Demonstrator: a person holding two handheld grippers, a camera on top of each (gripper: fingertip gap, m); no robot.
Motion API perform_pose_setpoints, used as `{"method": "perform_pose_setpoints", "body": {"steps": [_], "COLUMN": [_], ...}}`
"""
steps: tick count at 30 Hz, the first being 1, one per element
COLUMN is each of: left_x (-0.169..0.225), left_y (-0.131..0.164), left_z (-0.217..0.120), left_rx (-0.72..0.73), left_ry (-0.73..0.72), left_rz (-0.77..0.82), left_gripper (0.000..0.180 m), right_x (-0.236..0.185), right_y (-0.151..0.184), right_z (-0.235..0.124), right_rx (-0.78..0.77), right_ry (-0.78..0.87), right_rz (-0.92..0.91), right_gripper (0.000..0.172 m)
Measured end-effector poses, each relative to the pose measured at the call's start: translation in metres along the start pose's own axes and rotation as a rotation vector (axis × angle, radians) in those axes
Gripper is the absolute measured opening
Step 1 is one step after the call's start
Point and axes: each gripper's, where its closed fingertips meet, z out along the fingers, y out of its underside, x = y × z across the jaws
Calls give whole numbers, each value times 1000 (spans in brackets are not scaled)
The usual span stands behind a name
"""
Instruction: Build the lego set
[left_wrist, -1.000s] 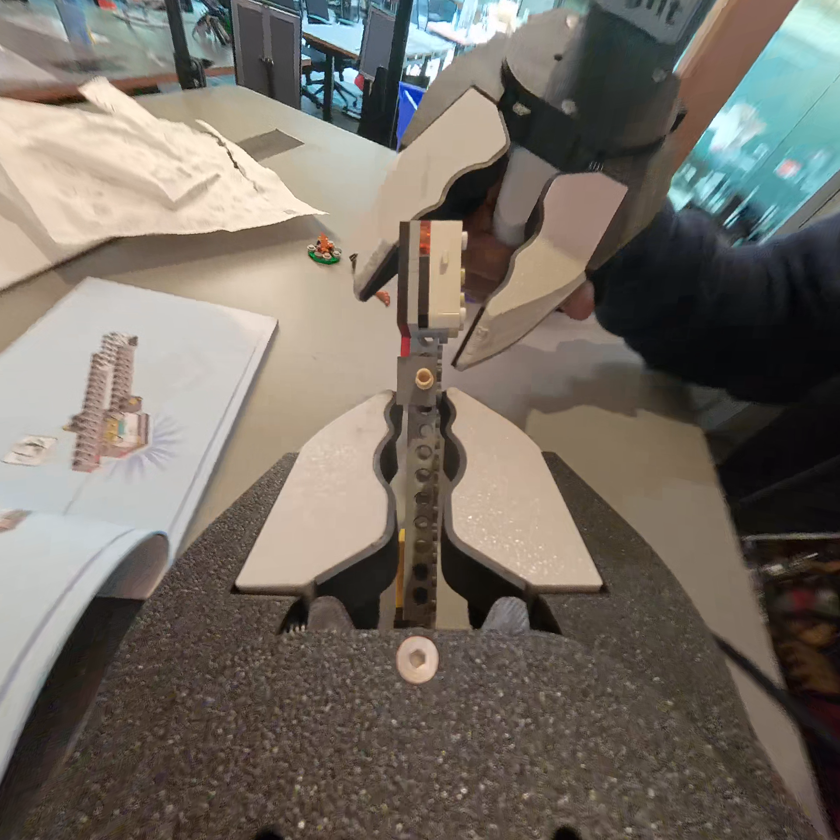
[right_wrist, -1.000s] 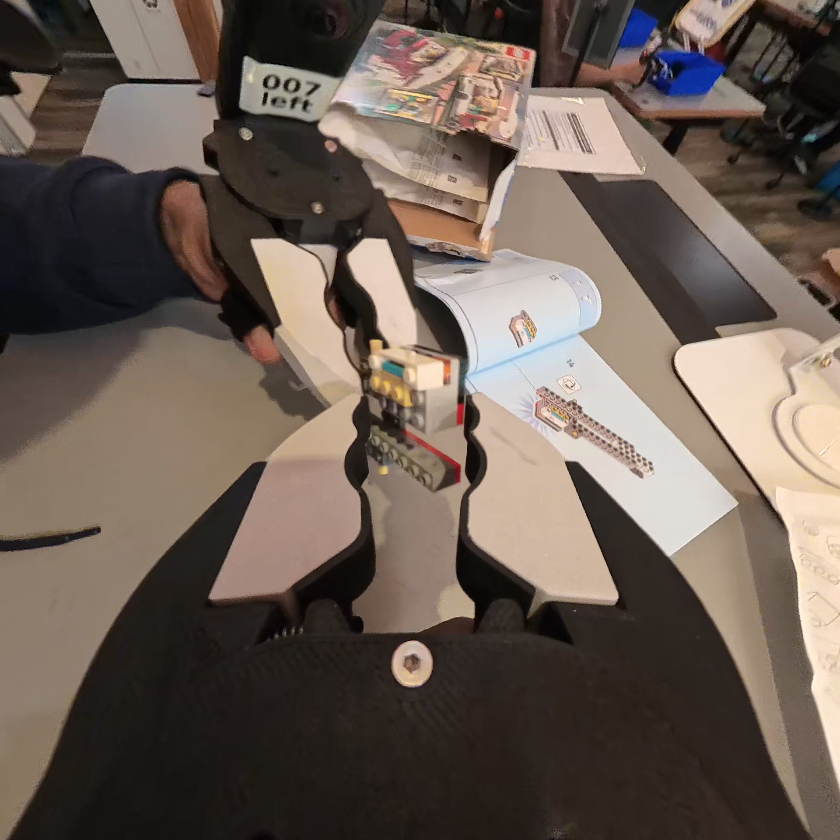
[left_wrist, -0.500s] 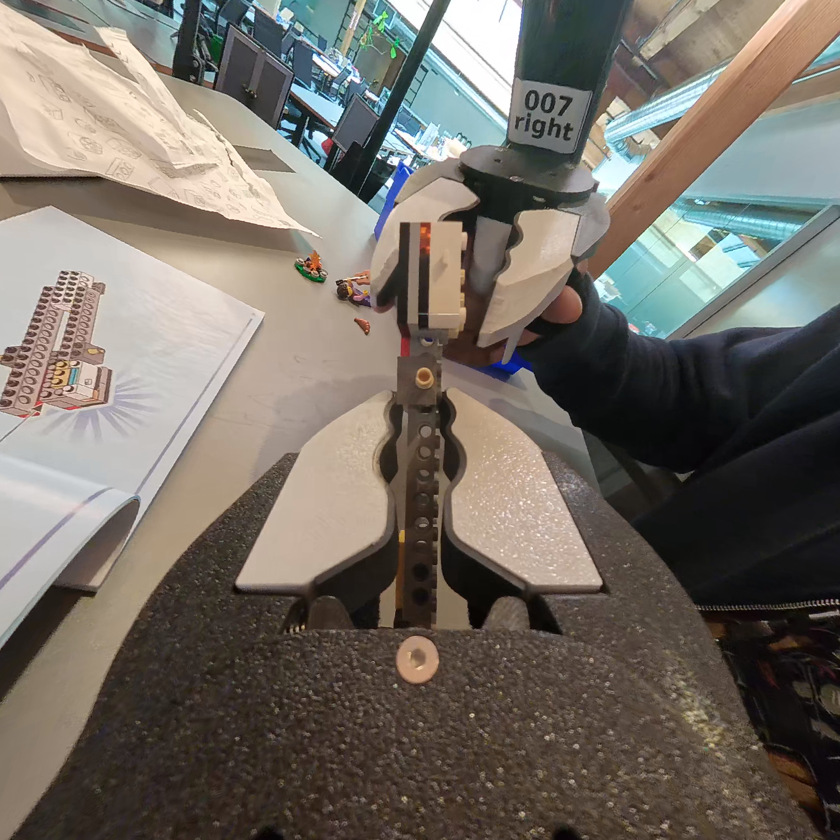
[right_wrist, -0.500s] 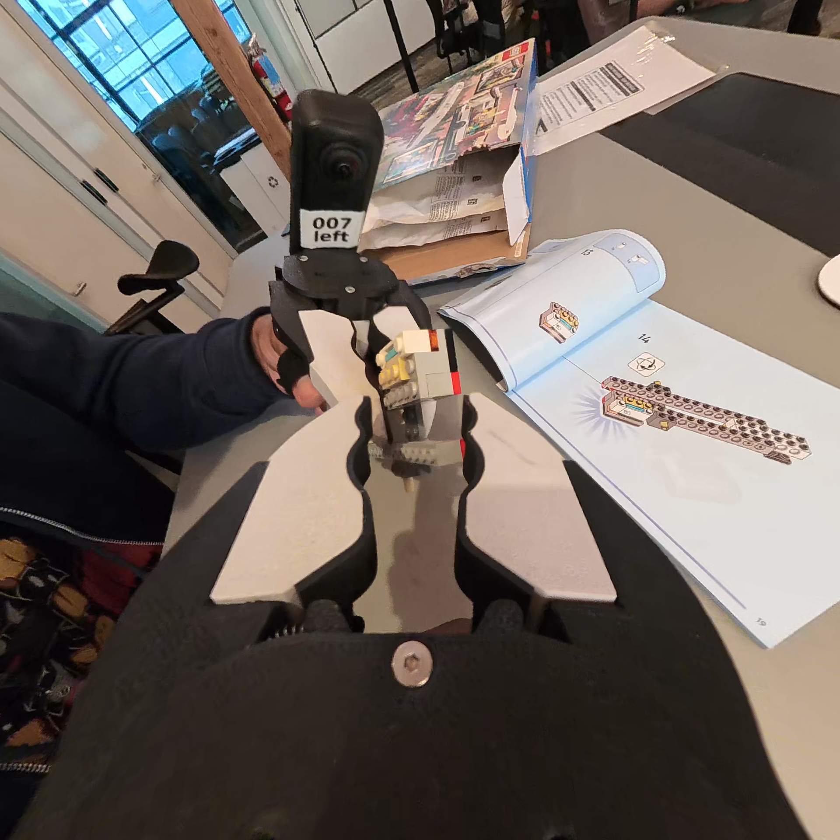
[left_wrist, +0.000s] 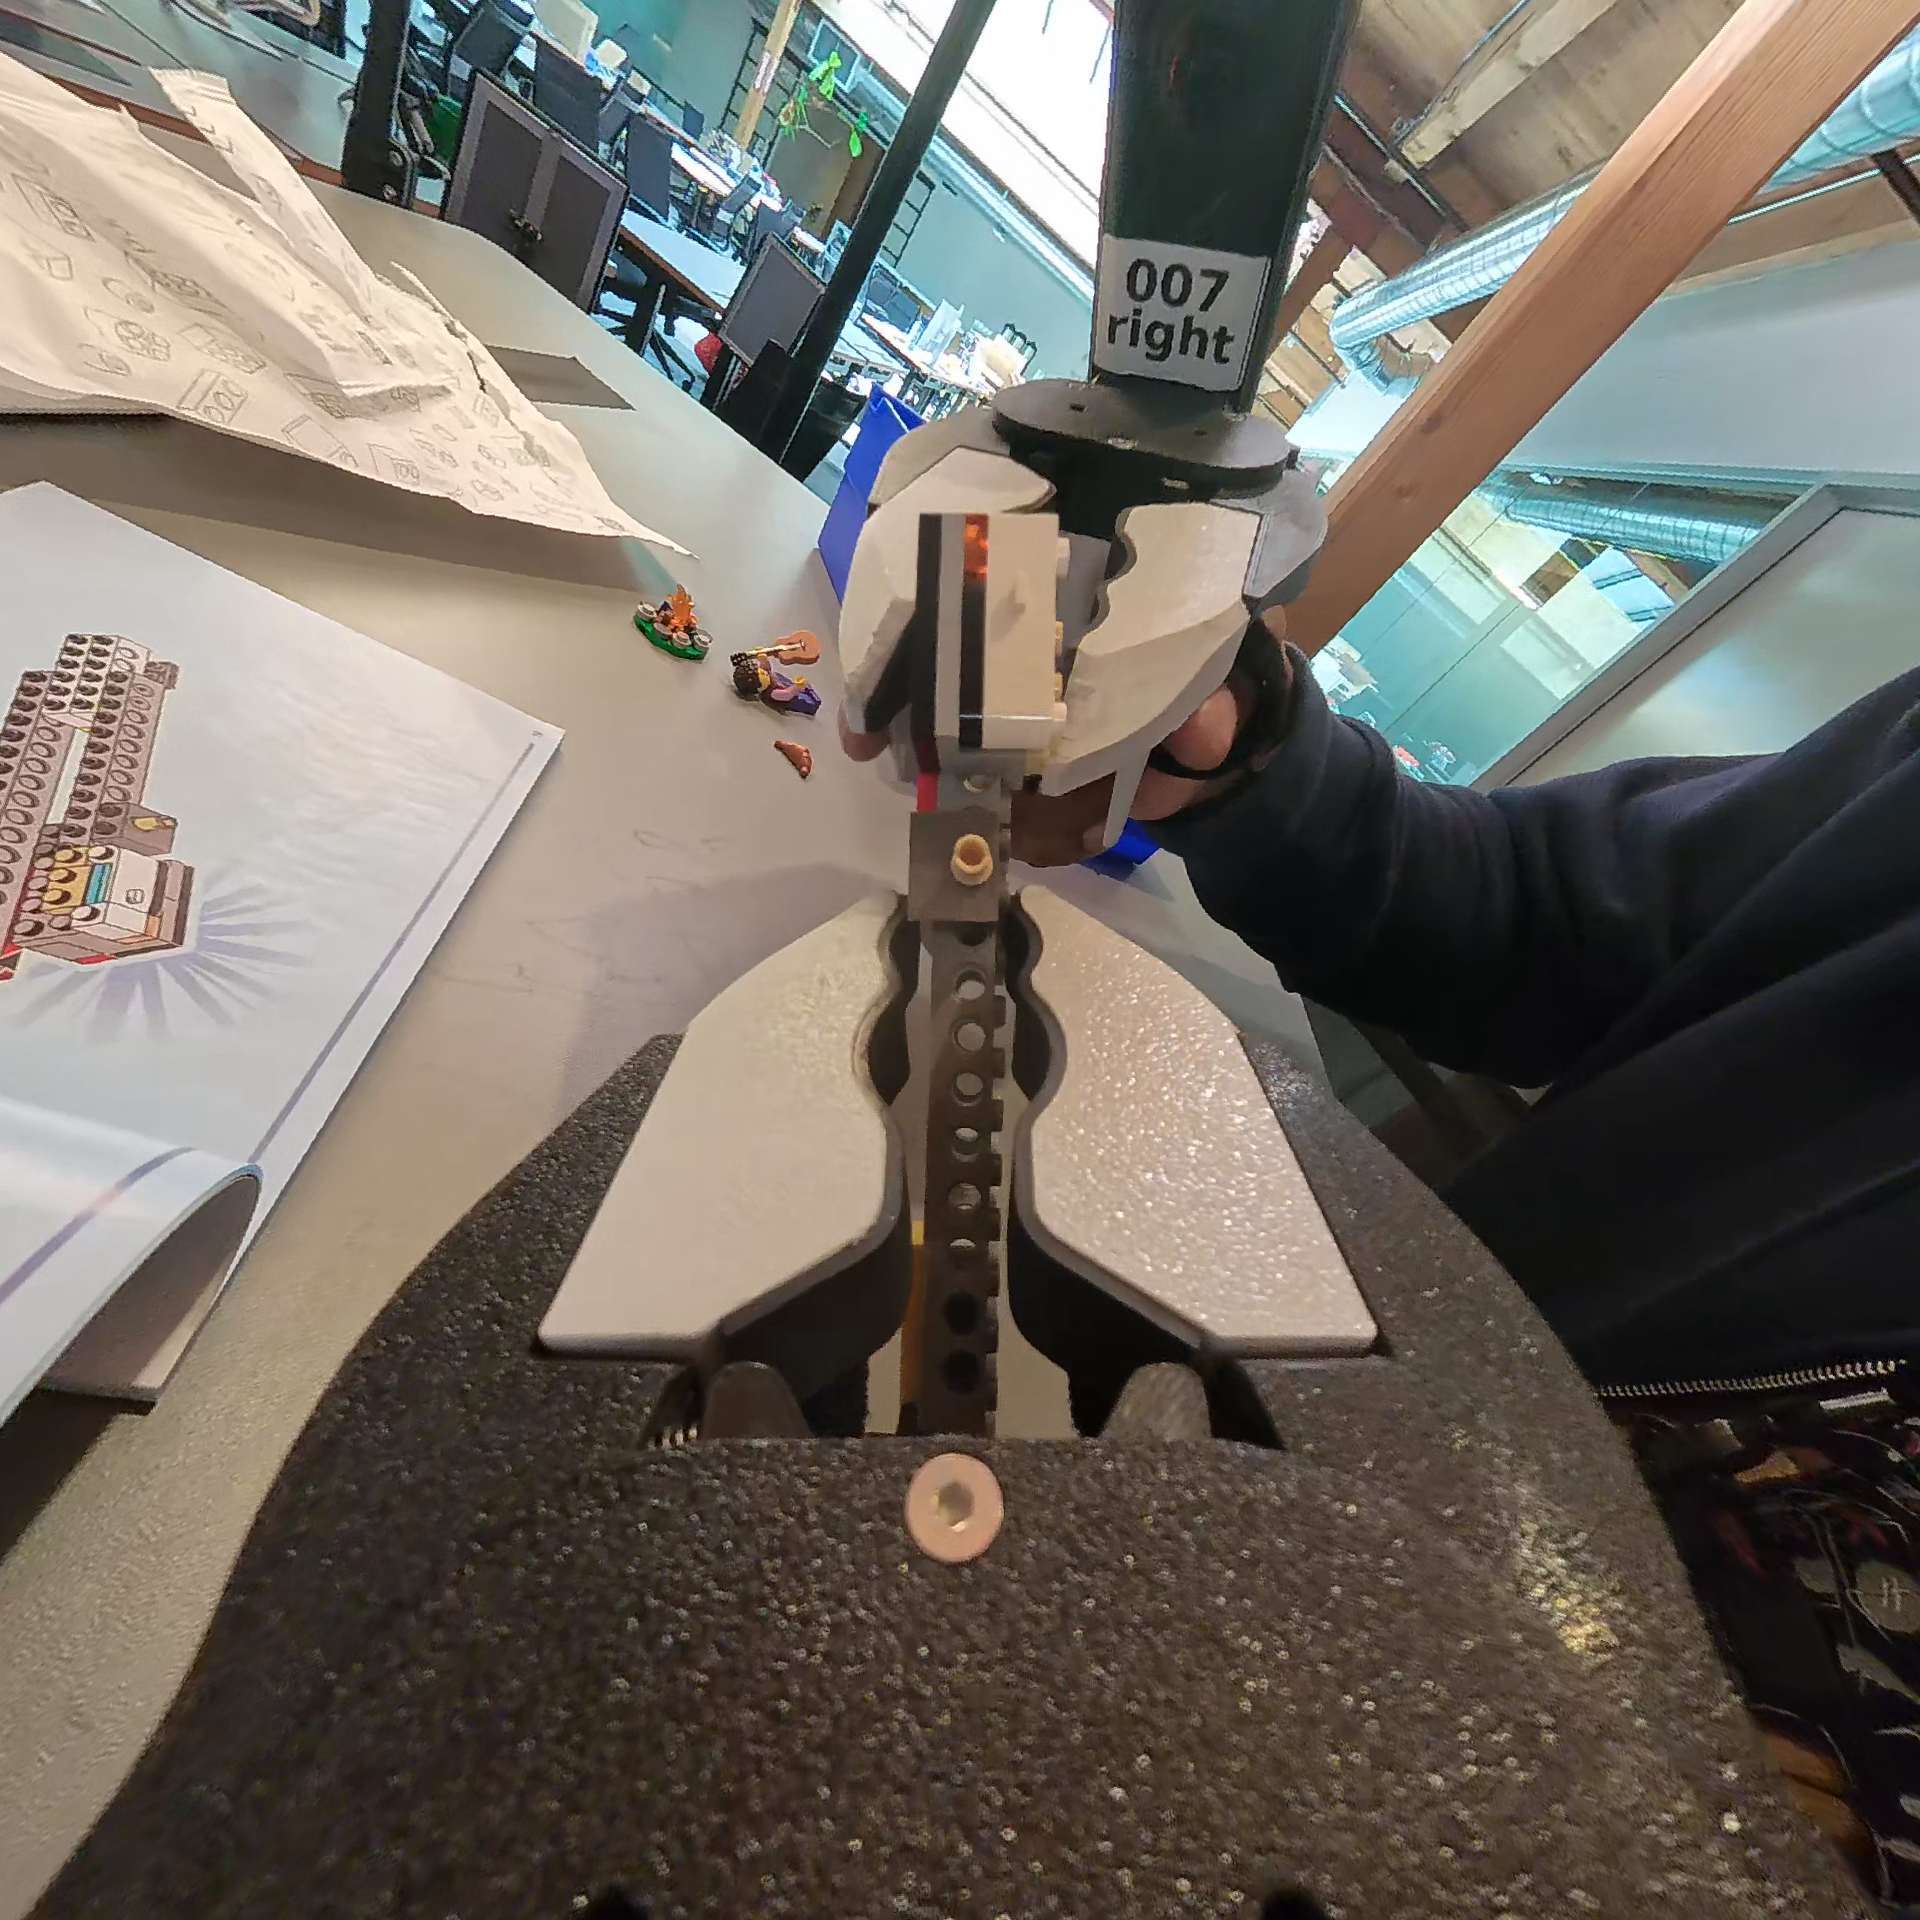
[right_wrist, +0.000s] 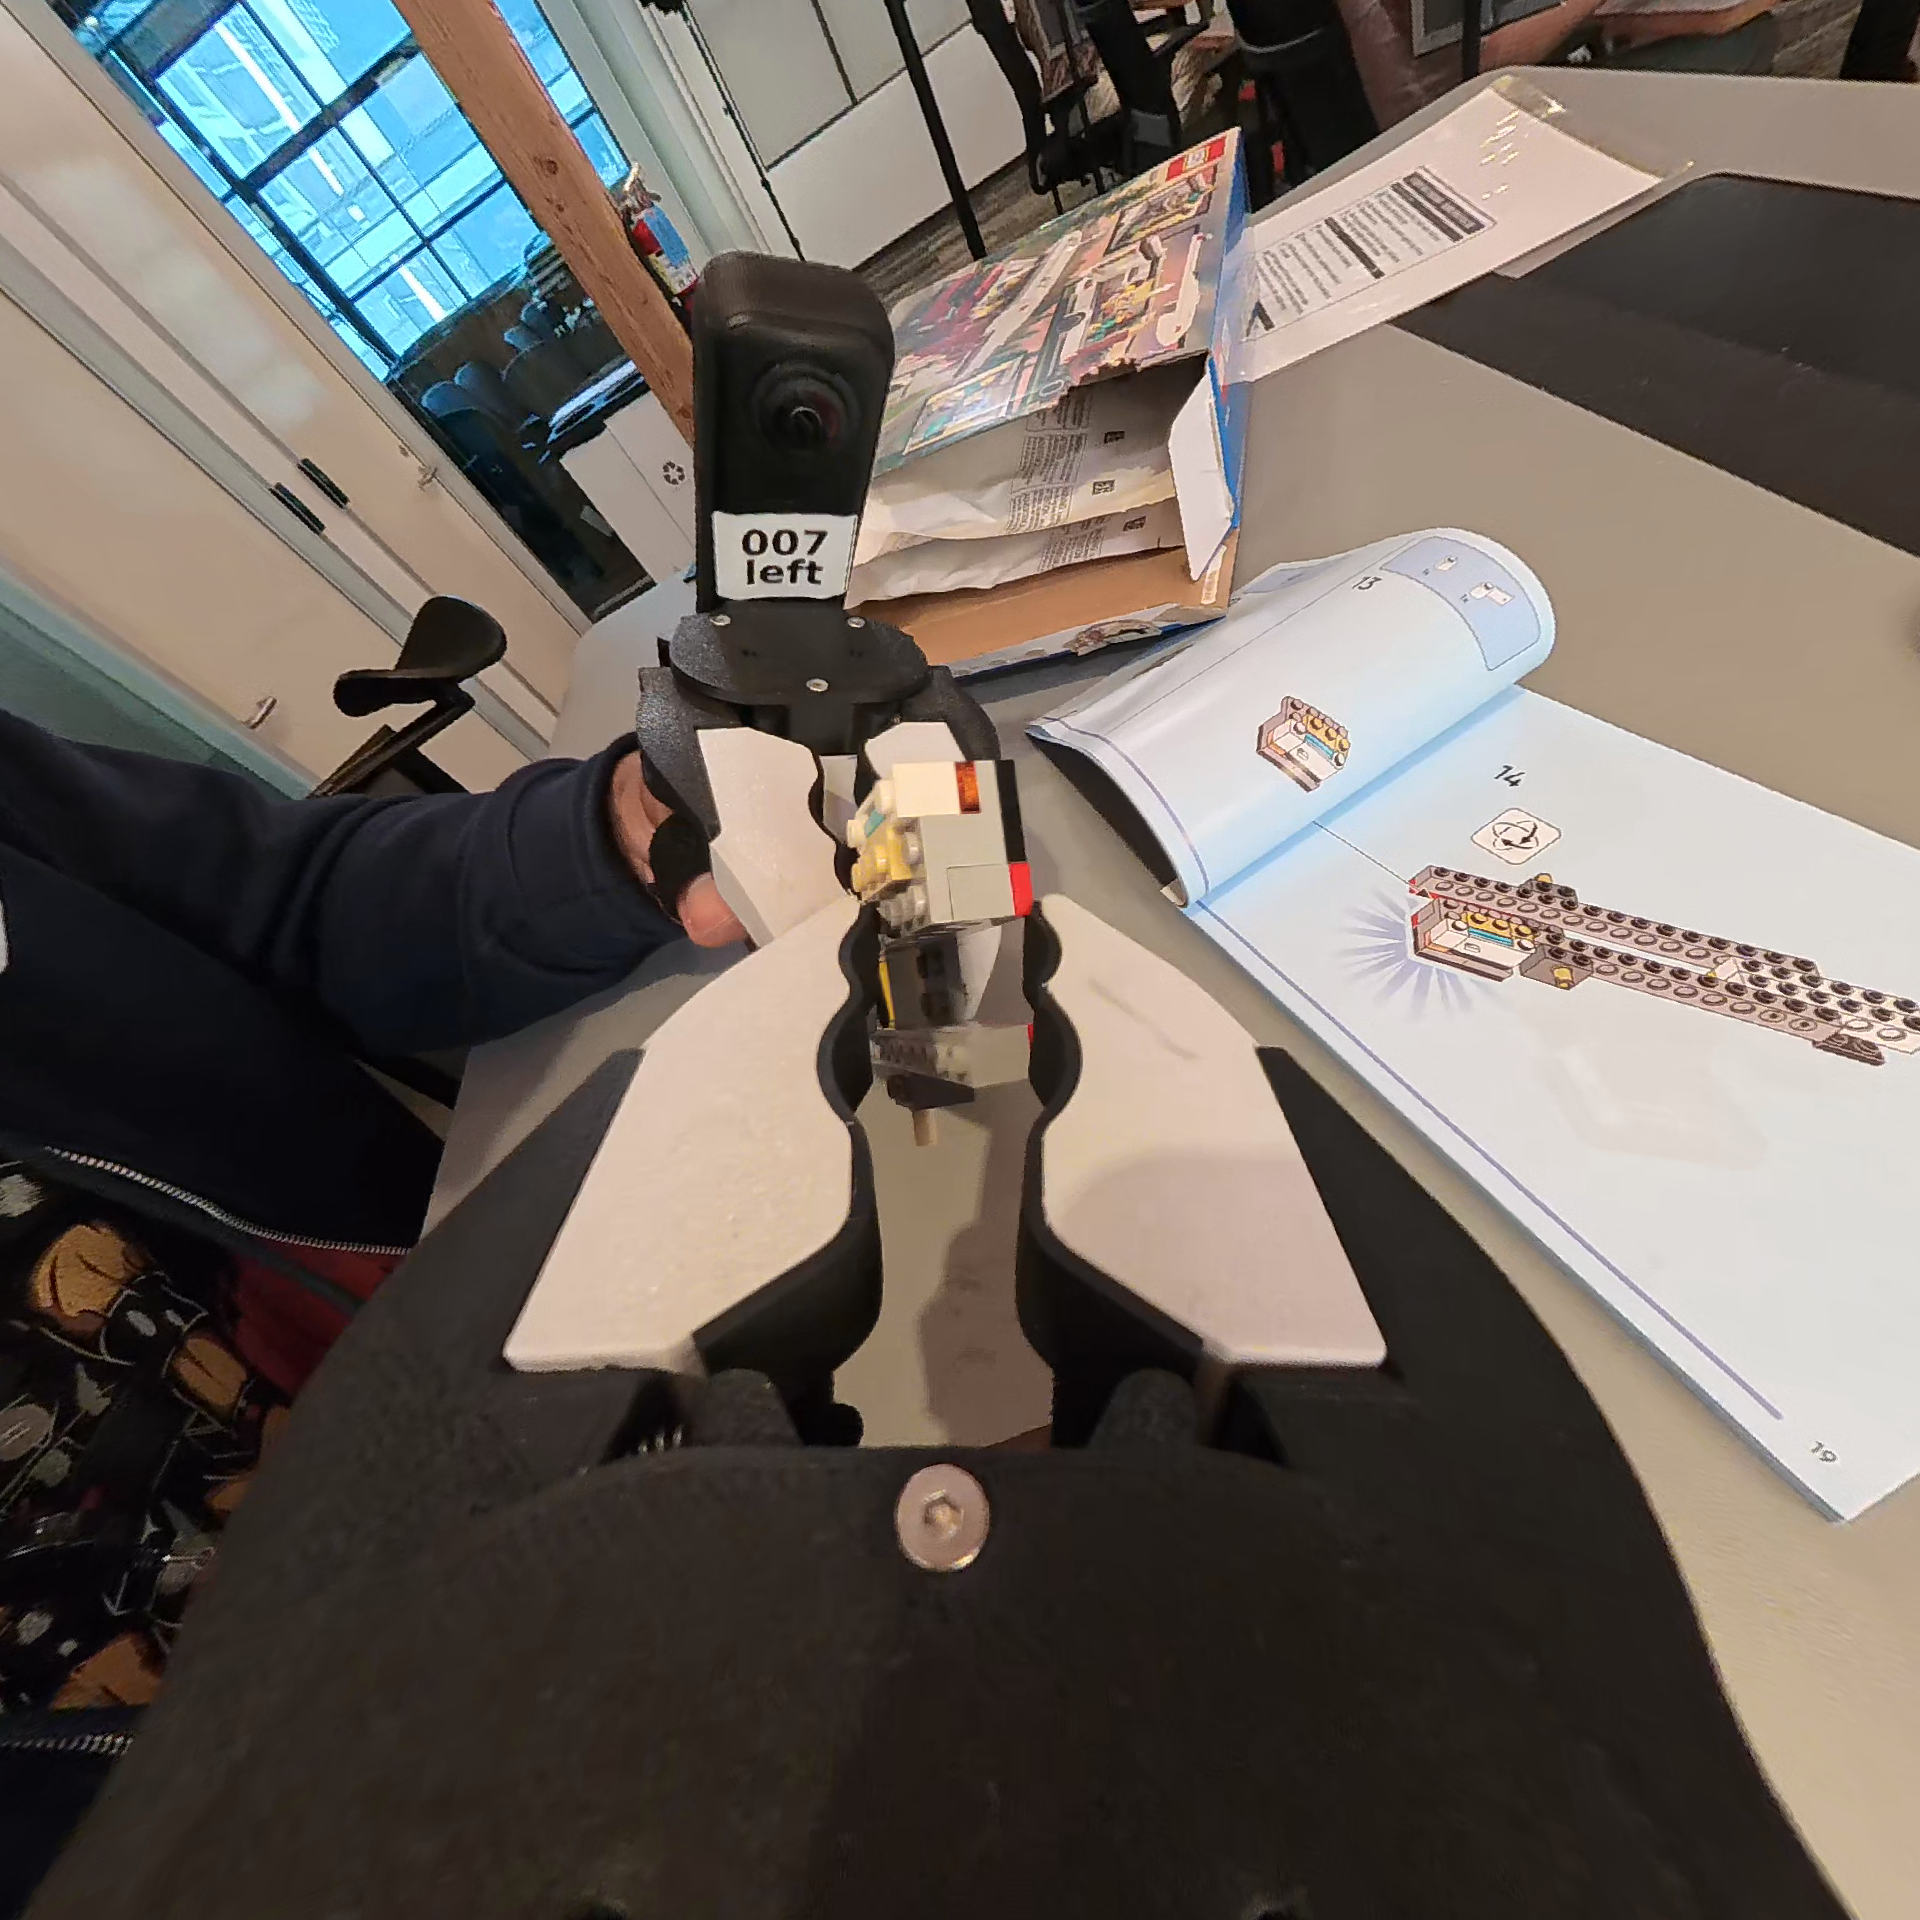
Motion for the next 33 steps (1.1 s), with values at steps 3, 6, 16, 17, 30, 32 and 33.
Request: {"method": "perform_pose_setpoints", "body": {"steps": [3,6,16,17,30,32,33], "left_x": [1,1,-1,0,16,17,16], "left_y": [1,2,4,4,7,10,11], "left_z": [1,2,9,10,14,15,16], "left_rx": [-3,-8,24,29,20,-2,-19], "left_ry": [2,1,32,35,159,157,149], "left_rz": [5,12,-116,-116,-183,-176,-164], "left_gripper": [15,15,15,15,16,17,21], "right_x": [-1,-2,10,11,-4,-4,-2], "right_y": [1,2,5,7,16,20,24], "right_z": [-1,-2,-6,-8,-28,-29,-30], "right_rx": [-5,-7,44,62,264,273,269], "right_ry": [-8,-20,113,136,83,70,78], "right_rz": [0,3,104,127,272,324,351], "right_gripper": [25,24,32,40,19,17,17]}}
